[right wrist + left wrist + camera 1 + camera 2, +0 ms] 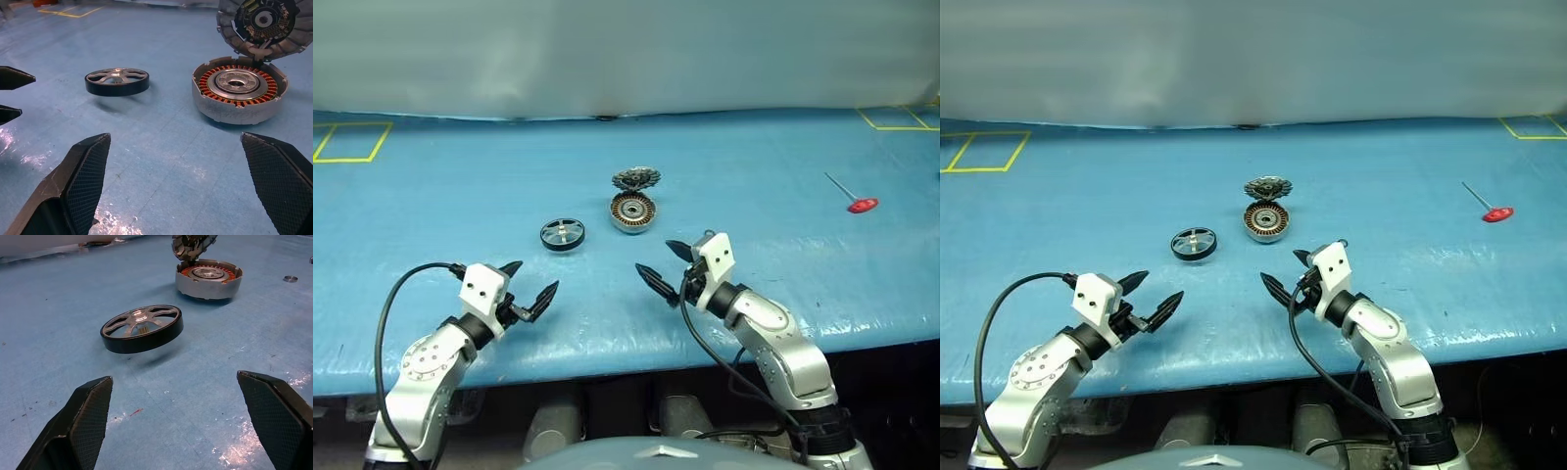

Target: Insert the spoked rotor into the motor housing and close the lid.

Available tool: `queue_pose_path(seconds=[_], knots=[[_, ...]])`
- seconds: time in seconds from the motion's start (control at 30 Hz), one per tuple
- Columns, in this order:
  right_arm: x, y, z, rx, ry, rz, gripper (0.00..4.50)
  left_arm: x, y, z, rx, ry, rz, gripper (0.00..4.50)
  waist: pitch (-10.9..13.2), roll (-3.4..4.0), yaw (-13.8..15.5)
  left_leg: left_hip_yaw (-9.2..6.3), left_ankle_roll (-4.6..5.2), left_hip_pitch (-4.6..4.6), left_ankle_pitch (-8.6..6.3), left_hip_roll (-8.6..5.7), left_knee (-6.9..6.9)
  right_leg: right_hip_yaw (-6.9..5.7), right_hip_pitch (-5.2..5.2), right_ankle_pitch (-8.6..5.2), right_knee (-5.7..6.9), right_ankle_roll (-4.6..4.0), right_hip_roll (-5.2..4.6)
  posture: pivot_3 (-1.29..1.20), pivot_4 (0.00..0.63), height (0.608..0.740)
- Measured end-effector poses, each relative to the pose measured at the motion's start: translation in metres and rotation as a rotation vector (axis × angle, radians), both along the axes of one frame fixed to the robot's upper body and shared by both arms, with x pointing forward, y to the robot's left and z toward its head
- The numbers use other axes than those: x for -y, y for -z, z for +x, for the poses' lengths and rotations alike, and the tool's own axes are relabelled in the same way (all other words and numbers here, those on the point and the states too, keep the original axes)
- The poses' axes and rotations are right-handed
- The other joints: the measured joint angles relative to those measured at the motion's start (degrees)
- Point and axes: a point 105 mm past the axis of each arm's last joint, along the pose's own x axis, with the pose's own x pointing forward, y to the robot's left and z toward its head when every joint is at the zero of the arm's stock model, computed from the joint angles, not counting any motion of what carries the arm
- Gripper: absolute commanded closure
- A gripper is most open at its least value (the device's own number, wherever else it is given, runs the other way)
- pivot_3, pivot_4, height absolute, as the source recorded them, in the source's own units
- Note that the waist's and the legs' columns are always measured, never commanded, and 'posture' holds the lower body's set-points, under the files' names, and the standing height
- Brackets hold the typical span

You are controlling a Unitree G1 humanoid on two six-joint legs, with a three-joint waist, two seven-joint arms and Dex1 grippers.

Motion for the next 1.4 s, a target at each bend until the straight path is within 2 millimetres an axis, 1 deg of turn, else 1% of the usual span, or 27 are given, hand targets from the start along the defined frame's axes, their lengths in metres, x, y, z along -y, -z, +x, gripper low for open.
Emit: queue_pose_path(seconds=[0.13,0.5,0.97,1.23,1.27,1.37,1.4], knots=[[-0.001,0.003,-0.003,-0.030,-0.027,-0.004,0.00,0.001,0.005,-0.003,-0.029,0.010,0.002,0.02,0.00,0.00,0.02,0.00,0.00,0.00,0.00,0.00,0.00,0.00,0.00,0.00,0.00,0.00,0.00,0.00,0.150,0.740],[-0.003,0.007,-0.007,-0.073,-0.046,0.017,0.00,-0.001,0.007,-0.003,-0.046,0.002,0.009,0.02,0.00,0.00,0.05,0.00,0.00,0.00,0.00,0.00,0.00,0.01,0.00,0.00,0.00,0.00,-0.01,0.00,0.150,0.740],[-0.001,0.009,-0.003,-0.064,-0.002,-0.014,0.00,0.001,0.006,-0.001,-0.037,-0.016,-0.007,0.02,0.00,-0.01,0.05,0.00,-0.01,0.00,0.00,0.00,0.01,0.01,0.00,0.00,0.00,0.00,0.00,0.00,0.150,0.740],[-0.002,0.007,-0.002,-0.047,-0.009,-0.037,0.00,0.001,0.006,-0.001,-0.037,-0.015,-0.004,0.02,0.00,0.00,0.05,0.00,-0.01,0.00,0.01,0.00,0.01,0.01,0.01,0.01,0.00,0.00,0.00,0.00,0.150,0.740],[-0.004,0.007,-0.001,-0.049,-0.028,-0.068,0.00,0.001,0.006,-0.001,-0.038,-0.015,-0.003,0.02,0.01,0.00,-0.03,0.02,-0.01,0.01,0.01,0.00,0.02,0.02,0.01,0.01,0.01,0.01,0.00,0.00,0.150,0.740],[0.000,0.007,0.004,-0.040,-0.132,-0.289,0.00,0.002,0.007,-0.002,-0.042,-0.003,-0.003,0.02,0.03,0.03,-0.09,0.15,0.01,0.04,0.01,-0.01,0.05,0.10,-0.02,0.04,0.01,0.05,-0.02,0.00,0.150,0.740],[0.000,0.006,0.005,-0.039,-0.170,-0.337,0.00,0.003,0.007,-0.003,-0.045,0.000,-0.004,0.02,0.03,0.02,-0.07,0.14,0.01,0.04,0.01,-0.01,0.05,0.09,-0.02,0.03,0.01,0.05,-0.02,0.00,0.150,0.740]])
